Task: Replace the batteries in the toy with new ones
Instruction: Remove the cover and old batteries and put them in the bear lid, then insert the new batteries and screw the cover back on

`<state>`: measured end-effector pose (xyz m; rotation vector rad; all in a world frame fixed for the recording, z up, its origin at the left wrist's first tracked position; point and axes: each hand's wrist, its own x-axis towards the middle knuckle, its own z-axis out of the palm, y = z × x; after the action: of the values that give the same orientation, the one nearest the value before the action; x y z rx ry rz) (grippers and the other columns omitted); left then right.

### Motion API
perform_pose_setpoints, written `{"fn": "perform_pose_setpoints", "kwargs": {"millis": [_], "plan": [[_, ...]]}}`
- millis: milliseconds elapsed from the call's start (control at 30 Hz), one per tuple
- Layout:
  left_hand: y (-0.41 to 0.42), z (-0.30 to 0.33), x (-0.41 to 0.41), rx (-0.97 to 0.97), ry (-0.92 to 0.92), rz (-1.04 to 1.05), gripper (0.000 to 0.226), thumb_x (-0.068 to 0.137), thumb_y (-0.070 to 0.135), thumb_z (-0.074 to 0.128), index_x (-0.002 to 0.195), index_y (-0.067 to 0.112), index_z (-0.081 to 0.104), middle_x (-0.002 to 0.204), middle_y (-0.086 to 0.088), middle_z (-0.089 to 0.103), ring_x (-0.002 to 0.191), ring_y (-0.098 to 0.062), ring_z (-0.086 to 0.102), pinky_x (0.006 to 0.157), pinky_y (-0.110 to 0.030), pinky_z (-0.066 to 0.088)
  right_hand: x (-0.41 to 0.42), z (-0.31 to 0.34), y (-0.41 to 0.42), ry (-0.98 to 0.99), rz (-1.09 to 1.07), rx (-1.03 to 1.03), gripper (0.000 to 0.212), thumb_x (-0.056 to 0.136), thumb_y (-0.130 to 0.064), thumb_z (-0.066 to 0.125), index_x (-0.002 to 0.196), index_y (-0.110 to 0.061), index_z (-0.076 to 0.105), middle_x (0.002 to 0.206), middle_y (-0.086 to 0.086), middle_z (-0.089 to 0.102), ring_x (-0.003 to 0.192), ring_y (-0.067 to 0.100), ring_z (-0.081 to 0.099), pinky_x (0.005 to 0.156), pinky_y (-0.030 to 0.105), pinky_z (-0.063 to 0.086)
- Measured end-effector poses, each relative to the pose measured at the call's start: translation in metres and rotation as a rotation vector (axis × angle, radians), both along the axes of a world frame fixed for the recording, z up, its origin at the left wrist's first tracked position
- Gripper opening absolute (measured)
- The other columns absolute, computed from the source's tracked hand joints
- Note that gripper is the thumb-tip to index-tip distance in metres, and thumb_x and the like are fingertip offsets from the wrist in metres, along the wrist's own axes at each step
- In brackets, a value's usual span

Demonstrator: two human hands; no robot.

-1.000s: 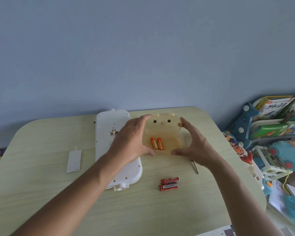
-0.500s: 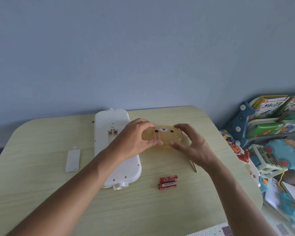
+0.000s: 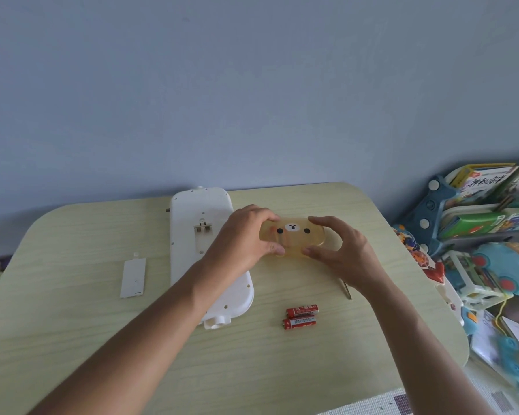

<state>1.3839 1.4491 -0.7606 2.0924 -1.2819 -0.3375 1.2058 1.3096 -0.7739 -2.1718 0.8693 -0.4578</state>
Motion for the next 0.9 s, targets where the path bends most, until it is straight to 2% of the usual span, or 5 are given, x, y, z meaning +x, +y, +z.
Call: {"fn": "perform_pose_setpoints", "kwargs": {"millis": [333,433,533,700,900], "plan": [[0.023,0.012,-0.017,-0.063,-0.146,-0.069,0.064,0.073,0.047,0.080,0.129,0.024,0.061,0.127,0.005,0.060,0.123,-0.014,0.048,0.100,-0.019,0.032,-0.020,0.012,0.016,-0.029,0.012,-0.066,0.064,0.076,-0.033,0.085,0.134,-0.035,0.060,0.139,-0.013,0.058,0.130,0.000,0.048,0.109,0.024,0.039],[0.052,0.016,-0.035,-0.072,-0.179,-0.201,0.045,0.073,0.049,0.079,0.109,0.027,0.066,0.107,0.011,0.063,0.105,-0.007,0.051,0.091,-0.020,0.040,-0.037,0.018,0.030,-0.034,0.099,-0.164,0.039,0.072,-0.035,0.085,0.110,-0.032,0.074,0.114,-0.013,0.067,0.104,0.002,0.062,0.088,0.020,0.051],[0.072,0.012,-0.053,0.040,-0.206,-0.308,0.043,0.066,0.063,0.077,0.094,0.033,0.066,0.092,0.019,0.064,0.090,-0.001,0.051,0.083,-0.020,0.040,-0.048,0.017,0.048,0.059,0.265,-0.104,0.027,0.071,-0.033,0.086,0.097,-0.035,0.077,0.096,-0.015,0.070,0.084,0.010,0.063,0.067,0.013,0.046],[0.073,0.006,-0.069,0.139,-0.352,-0.286,0.057,0.058,0.075,0.071,0.096,0.033,0.067,0.089,0.021,0.067,0.094,-0.006,0.042,0.086,-0.030,0.030,-0.049,0.008,0.061,0.082,0.352,-0.004,0.024,0.075,-0.020,0.086,0.099,-0.024,0.081,0.089,-0.009,0.070,0.076,0.003,0.061,0.065,0.009,0.042],[0.073,0.015,-0.079,0.148,-0.262,-0.235,0.040,0.076,0.053,0.075,0.107,0.030,0.065,0.090,0.009,0.049,0.073,-0.006,0.007,0.091,-0.025,0.028,-0.048,0.010,0.068,0.084,0.366,-0.032,0.023,0.079,-0.022,0.083,0.101,-0.026,0.082,0.089,-0.009,0.068,0.075,0.000,0.060,0.065,0.009,0.042]]}}
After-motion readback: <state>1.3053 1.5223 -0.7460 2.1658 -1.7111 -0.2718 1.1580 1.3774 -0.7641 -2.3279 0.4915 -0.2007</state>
